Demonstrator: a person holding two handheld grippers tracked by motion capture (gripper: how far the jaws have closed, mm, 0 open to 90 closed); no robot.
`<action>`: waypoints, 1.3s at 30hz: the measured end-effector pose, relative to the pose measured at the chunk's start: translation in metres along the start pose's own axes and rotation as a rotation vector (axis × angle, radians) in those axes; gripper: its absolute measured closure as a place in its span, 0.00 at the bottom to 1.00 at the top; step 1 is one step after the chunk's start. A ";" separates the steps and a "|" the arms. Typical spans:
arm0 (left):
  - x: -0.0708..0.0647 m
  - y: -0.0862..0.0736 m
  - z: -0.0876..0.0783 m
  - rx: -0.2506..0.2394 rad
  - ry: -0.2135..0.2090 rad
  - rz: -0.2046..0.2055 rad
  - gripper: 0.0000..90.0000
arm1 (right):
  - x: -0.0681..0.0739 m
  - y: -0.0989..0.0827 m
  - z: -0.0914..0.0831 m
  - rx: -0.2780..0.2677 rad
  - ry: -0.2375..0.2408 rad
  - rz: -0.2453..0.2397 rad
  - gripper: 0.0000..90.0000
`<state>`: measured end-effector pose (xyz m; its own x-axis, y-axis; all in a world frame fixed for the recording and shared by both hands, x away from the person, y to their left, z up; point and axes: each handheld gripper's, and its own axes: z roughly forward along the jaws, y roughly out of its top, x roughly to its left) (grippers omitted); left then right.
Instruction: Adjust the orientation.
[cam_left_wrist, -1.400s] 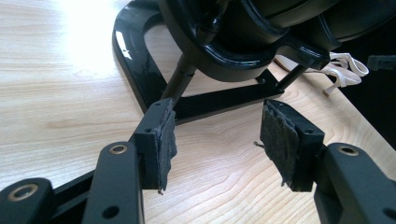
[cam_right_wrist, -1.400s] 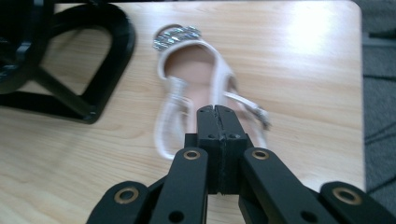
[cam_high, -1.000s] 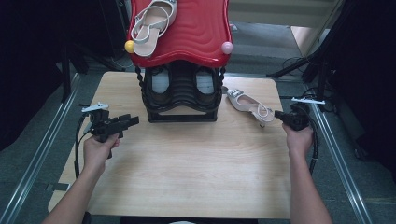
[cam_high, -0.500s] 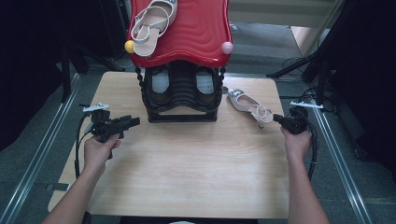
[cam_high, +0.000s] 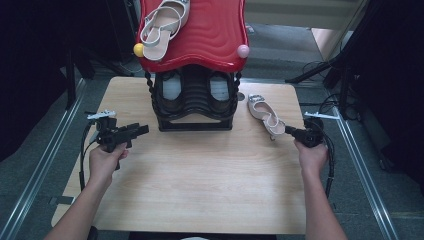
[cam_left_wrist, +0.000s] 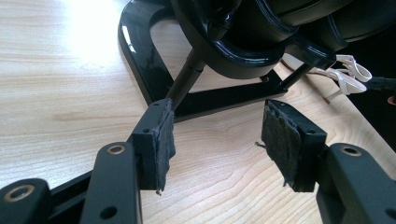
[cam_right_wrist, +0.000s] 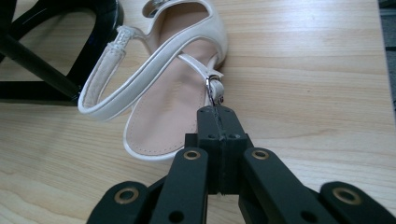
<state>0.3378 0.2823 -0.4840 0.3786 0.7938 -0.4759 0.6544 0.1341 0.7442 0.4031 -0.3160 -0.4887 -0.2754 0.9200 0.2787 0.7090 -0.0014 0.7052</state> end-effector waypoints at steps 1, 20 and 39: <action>0.000 0.000 0.000 0.002 -0.001 0.004 0.49 | 0.002 0.000 0.000 0.002 0.001 -0.002 1.00; 0.001 0.002 0.005 0.014 -0.011 -0.022 0.48 | 0.014 -0.001 -0.001 -0.030 0.015 -0.004 0.95; 0.000 0.001 0.006 0.040 -0.007 0.008 0.47 | 0.033 0.033 0.008 -0.073 0.045 -0.018 0.78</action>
<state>0.3424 0.2793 -0.4861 0.3884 0.7906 -0.4734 0.6771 0.1036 0.7286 0.4227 -0.2822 -0.4615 -0.3175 0.9018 0.2930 0.6549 -0.0149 0.7556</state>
